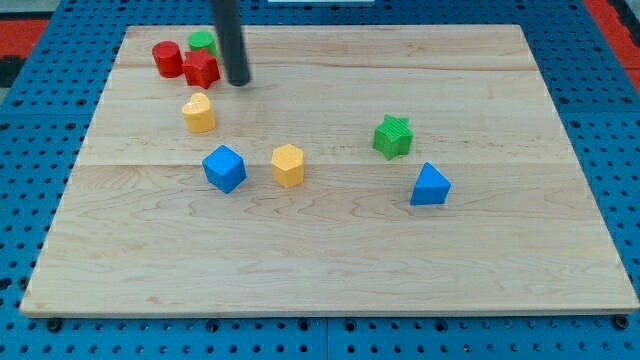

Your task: Move the yellow heart to the group of blocks

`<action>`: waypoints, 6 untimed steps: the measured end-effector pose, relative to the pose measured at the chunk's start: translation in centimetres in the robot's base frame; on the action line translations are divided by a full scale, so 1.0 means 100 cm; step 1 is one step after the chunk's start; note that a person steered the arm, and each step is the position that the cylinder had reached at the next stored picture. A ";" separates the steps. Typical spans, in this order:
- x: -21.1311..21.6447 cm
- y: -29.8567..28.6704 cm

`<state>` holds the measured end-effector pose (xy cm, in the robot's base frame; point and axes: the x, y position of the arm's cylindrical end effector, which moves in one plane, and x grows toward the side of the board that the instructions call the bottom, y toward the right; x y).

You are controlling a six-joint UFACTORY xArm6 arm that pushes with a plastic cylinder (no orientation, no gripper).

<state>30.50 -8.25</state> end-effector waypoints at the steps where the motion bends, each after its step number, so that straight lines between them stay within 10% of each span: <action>1: 0.049 0.040; 4: 0.051 -0.118; 6: 0.069 0.055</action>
